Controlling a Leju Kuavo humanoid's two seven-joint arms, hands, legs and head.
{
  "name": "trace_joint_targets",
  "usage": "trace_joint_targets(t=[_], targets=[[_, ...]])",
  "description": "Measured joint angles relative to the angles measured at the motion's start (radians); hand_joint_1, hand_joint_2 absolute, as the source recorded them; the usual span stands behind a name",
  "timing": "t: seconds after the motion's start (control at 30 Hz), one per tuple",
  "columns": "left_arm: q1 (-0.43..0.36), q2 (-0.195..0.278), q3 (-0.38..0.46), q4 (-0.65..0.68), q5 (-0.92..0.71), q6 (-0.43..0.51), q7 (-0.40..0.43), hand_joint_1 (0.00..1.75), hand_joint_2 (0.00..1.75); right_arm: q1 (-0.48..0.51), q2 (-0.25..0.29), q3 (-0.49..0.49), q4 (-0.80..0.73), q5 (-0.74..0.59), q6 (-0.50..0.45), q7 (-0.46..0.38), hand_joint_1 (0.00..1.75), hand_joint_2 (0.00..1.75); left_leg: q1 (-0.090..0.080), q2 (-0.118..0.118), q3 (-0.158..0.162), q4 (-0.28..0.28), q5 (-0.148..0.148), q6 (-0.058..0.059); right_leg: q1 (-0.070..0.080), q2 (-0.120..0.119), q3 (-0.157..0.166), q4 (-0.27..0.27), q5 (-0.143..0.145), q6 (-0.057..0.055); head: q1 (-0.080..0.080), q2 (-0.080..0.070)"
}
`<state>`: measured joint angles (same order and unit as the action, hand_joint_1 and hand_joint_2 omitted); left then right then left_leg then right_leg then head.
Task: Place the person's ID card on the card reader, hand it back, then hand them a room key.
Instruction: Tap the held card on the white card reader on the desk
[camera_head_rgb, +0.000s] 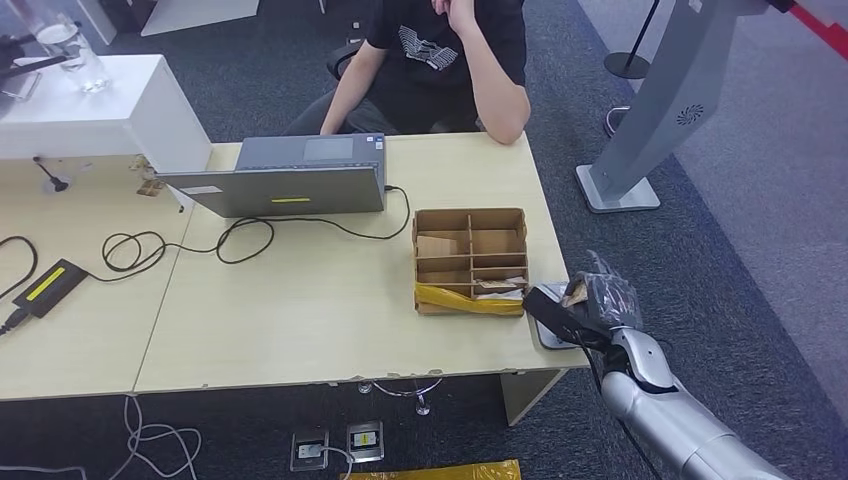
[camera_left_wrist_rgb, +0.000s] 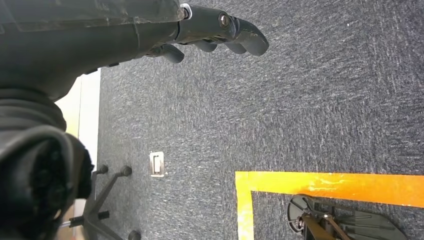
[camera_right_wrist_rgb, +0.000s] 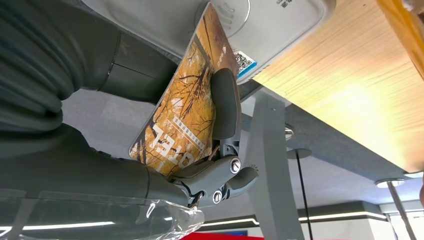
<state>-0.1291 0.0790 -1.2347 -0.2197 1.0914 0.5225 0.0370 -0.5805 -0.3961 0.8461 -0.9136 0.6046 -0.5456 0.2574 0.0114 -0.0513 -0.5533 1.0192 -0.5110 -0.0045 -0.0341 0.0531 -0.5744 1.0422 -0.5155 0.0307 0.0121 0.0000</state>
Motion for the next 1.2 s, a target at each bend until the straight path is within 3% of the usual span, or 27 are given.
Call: trace_joint_targets(t=[0.17,0.4,0.73,1.0,1.2], targets=[[0.0,0.0,-0.001,0.0,-0.002,-0.002,0.0,0.0,0.0,-0.01,-0.004,0.0,-0.006,0.006,-0.003,0.031,1.75,1.75,0.0,0.0,0.0,0.0,0.0,0.0,0.0,0.0,0.0,0.0,0.0,0.0,0.0,0.0],[0.0,0.0,-0.011,0.0,-0.009,-0.005,0.0,0.0,0.0,-0.02,-0.036,-0.002,-0.079,0.145,-0.05,0.119,1.75,1.75,0.0,0.0,-0.001,0.0,0.0,0.0,0.0,0.001,-0.001,0.0,0.0,0.0,0.0,0.0],[0.0,0.0,-0.025,0.0,-0.008,-0.012,0.0,0.0,0.0,-0.09,-0.097,-0.025,-0.251,0.259,0.021,0.193,1.75,1.75,0.0,0.001,-0.001,0.0,0.0,0.0,0.0,0.001,-0.001,0.0,0.0,0.0,0.0,0.0],[0.0,0.0,-0.038,0.0,-0.003,-0.014,0.0,0.0,0.0,-0.151,-0.108,-0.031,-0.341,0.292,0.076,0.19,1.75,1.75,0.0,0.0,-0.001,0.0,0.0,0.0,0.0,0.001,-0.001,0.0,0.0,0.0,0.0,0.0],[-0.003,-0.002,-0.042,0.0,-0.005,-0.017,0.0,0.0,0.0,-0.177,-0.08,-0.012,-0.342,0.295,0.075,0.15,1.75,1.75,0.0,0.0,-0.002,0.0,0.0,0.0,0.0,0.001,-0.001,0.0,0.0,0.0,0.0,0.0]])
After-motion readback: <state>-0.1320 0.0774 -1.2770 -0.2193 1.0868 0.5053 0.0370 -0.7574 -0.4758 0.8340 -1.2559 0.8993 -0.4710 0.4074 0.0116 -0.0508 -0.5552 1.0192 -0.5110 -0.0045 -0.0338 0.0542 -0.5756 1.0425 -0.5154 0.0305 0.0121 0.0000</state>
